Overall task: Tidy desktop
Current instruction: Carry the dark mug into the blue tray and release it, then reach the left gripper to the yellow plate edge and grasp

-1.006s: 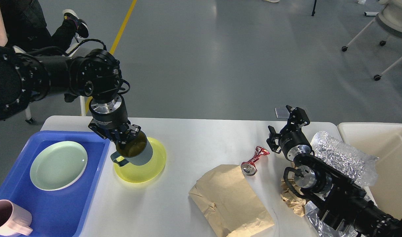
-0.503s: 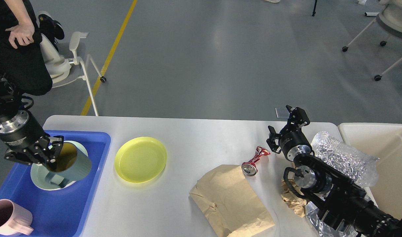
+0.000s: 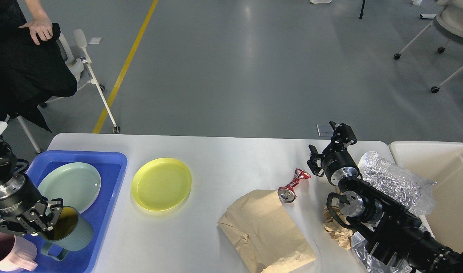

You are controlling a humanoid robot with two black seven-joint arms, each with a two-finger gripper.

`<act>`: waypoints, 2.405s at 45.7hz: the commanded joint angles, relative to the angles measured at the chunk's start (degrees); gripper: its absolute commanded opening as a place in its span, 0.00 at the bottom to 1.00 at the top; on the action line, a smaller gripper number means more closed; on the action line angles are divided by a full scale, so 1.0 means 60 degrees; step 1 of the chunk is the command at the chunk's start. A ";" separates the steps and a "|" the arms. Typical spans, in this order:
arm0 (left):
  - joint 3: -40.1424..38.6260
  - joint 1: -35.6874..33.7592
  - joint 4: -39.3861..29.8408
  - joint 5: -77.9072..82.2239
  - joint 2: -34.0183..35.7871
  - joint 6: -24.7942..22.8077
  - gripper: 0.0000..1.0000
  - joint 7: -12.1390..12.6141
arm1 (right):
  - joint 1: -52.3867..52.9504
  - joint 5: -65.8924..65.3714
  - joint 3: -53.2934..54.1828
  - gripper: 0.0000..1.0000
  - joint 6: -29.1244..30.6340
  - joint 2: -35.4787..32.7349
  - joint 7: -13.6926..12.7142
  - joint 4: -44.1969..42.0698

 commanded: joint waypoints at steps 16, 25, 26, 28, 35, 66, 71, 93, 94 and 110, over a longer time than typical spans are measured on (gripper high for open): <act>-0.0970 0.1393 0.1360 0.0016 -0.0232 0.0000 0.07 0.0074 | 0.0000 0.0000 0.0000 1.00 0.0000 0.0000 -0.0001 0.0000; -0.1117 0.1643 0.1375 0.0016 -0.0451 0.0000 0.17 0.0074 | 0.0000 0.0000 0.0000 1.00 0.0000 0.0000 -0.0001 0.0000; -0.1117 0.1643 0.1375 0.0016 -0.0451 0.0000 0.19 0.0074 | 0.0000 0.0000 0.0000 1.00 0.0000 0.0000 -0.0001 0.0000; -0.1103 0.1643 0.1375 0.0016 -0.0451 0.0000 0.23 0.0074 | 0.0000 0.0000 0.0000 1.00 0.0000 0.0000 -0.0001 0.0000; -0.1015 0.1643 0.1375 0.0031 -0.0451 0.0000 0.58 0.0132 | 0.0000 0.0000 0.0000 1.00 0.0015 0.0000 -0.0001 0.0000; 0.2090 -0.2868 0.1141 0.0031 -0.0729 0.0000 0.96 -0.0014 | 0.0000 0.0000 0.0000 1.00 0.0000 0.0000 -0.0001 0.0000; 0.2544 -0.3805 0.0980 0.0031 -0.1022 0.0000 0.96 -0.0014 | 0.0000 0.0000 0.0000 1.00 0.0000 0.0000 -0.0001 0.0000; 0.0936 -0.2490 0.1082 -0.0980 -0.3219 0.0000 0.96 0.0103 | 0.0000 0.0000 0.0000 1.00 0.0000 0.0000 -0.0001 0.0000; 0.0730 -0.2285 0.1082 -0.0980 -0.3292 0.0000 0.96 0.0118 | 0.0000 0.0000 0.0000 1.00 0.0000 0.0000 -0.0001 0.0000; 0.0069 0.0002 0.1316 -0.0995 -0.5168 0.3174 0.96 0.0249 | 0.0000 0.0000 0.0000 1.00 0.0000 0.0000 -0.0001 0.0000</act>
